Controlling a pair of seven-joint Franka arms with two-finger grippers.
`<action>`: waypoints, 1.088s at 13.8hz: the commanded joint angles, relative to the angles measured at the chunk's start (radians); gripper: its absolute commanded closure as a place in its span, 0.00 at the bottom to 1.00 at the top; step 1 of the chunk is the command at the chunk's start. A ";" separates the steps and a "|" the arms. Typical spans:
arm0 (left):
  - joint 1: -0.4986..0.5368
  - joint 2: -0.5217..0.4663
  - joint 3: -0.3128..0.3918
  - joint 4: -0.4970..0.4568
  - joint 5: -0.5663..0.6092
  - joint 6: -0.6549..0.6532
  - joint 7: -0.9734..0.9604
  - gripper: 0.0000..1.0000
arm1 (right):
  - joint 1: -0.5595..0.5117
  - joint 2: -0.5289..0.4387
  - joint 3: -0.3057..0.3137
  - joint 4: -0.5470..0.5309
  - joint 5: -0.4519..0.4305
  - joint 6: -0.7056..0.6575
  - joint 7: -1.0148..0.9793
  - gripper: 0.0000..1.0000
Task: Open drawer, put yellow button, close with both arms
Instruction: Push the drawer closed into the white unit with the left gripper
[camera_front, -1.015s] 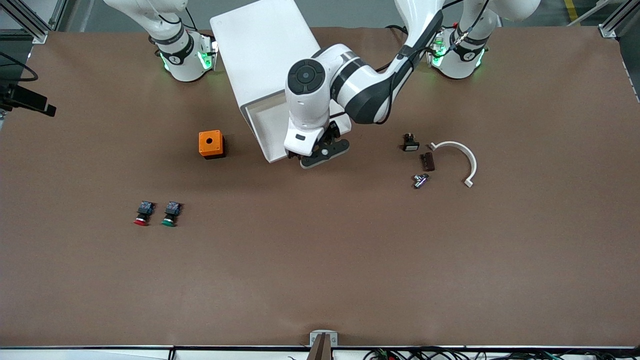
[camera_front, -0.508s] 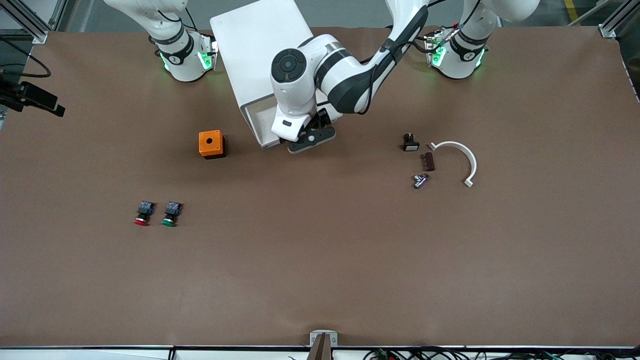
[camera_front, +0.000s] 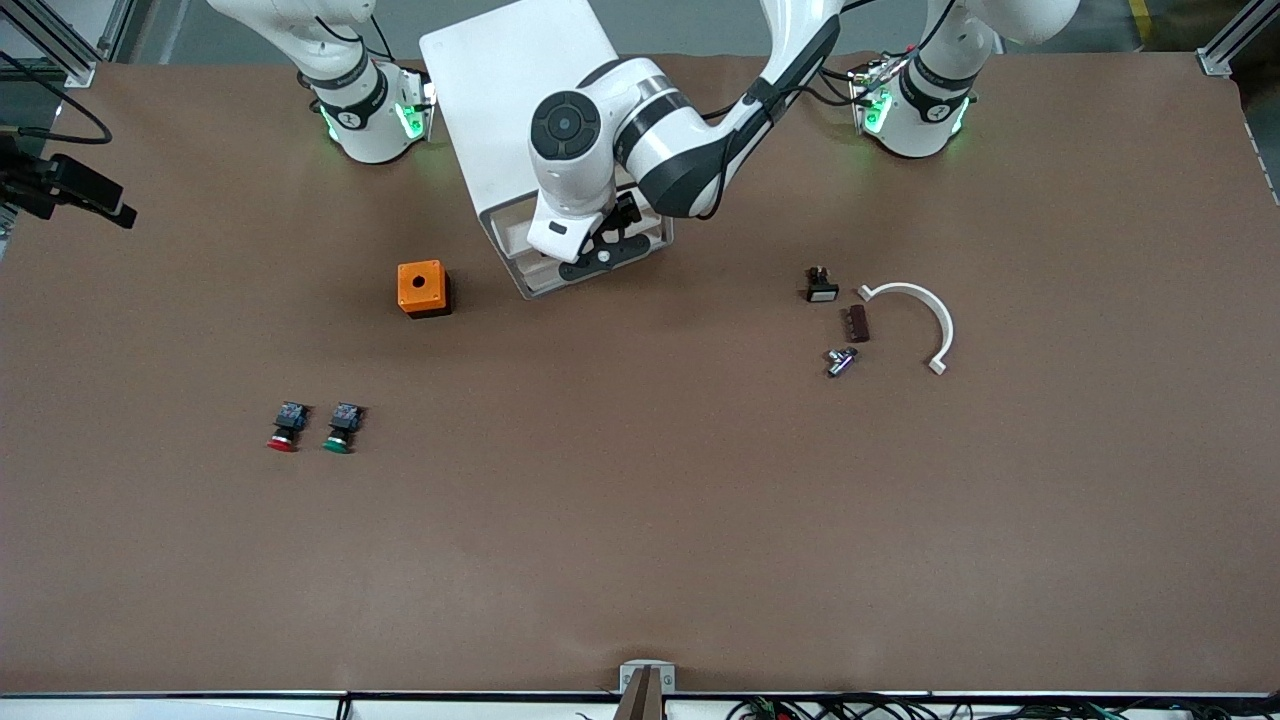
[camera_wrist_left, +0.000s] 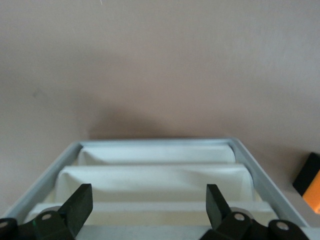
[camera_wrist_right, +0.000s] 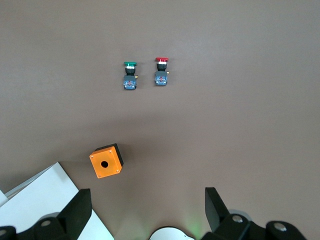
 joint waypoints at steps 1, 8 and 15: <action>0.005 0.029 -0.015 0.008 -0.102 -0.002 0.007 0.00 | 0.016 -0.022 0.003 -0.001 -0.046 0.007 -0.010 0.00; 0.031 0.058 -0.012 0.010 -0.202 -0.002 0.014 0.00 | 0.035 -0.016 0.003 0.023 -0.047 -0.024 0.007 0.00; 0.051 0.049 -0.014 0.013 -0.288 -0.004 0.007 0.00 | 0.033 -0.024 -0.007 0.026 -0.029 -0.001 0.007 0.00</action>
